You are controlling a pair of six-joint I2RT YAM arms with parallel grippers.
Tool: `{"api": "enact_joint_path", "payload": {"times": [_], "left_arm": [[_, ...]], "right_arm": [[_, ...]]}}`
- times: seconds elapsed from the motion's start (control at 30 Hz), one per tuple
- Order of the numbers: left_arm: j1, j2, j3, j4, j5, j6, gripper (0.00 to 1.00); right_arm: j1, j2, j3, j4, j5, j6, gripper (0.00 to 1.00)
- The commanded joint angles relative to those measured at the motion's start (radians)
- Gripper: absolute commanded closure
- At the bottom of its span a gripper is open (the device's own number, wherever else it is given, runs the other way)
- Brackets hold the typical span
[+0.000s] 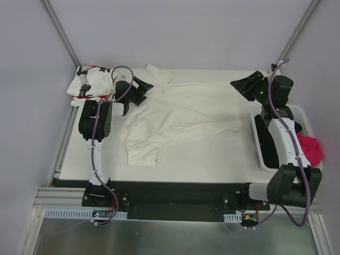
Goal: Fold and stack the t-shirts
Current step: Flatten out the tshirt
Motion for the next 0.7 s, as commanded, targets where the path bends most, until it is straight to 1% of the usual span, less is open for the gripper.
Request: {"api": "enact_joint_path", "payload": {"times": [0.0, 0.13, 0.37, 0.4, 0.47, 0.57, 0.67], "left_arm": [[0.076, -0.087, -0.018, -0.053, -0.105, 0.051, 0.01], [0.145, -0.113, 0.034, -0.101, -0.122, 0.091, 0.01], [0.182, -0.120, 0.091, -0.124, -0.094, 0.114, 0.01], [0.180, -0.123, 0.094, -0.119, -0.082, 0.112, 0.01], [0.180, -0.139, 0.103, -0.110, -0.013, 0.105, 0.01], [0.165, -0.203, 0.082, -0.078, 0.062, 0.097, 0.01], [0.131, -0.321, -0.008, -0.076, 0.067, 0.140, 0.01]], "right_arm": [[-0.011, -0.011, -0.023, 0.006, -0.012, -0.003, 0.51], [-0.011, 0.003, -0.030, -0.009, -0.022, -0.005, 0.51], [-0.011, 0.029, -0.053, -0.028, -0.035, -0.005, 0.51], [-0.011, 0.028, -0.059, -0.029, -0.036, -0.005, 0.51], [-0.009, 0.017, -0.072, -0.035, -0.033, -0.003, 0.51], [-0.006, -0.010, -0.103, -0.040, -0.021, -0.008, 0.50], [0.005, -0.020, -0.128, -0.049, 0.000, -0.009, 0.50]]}}
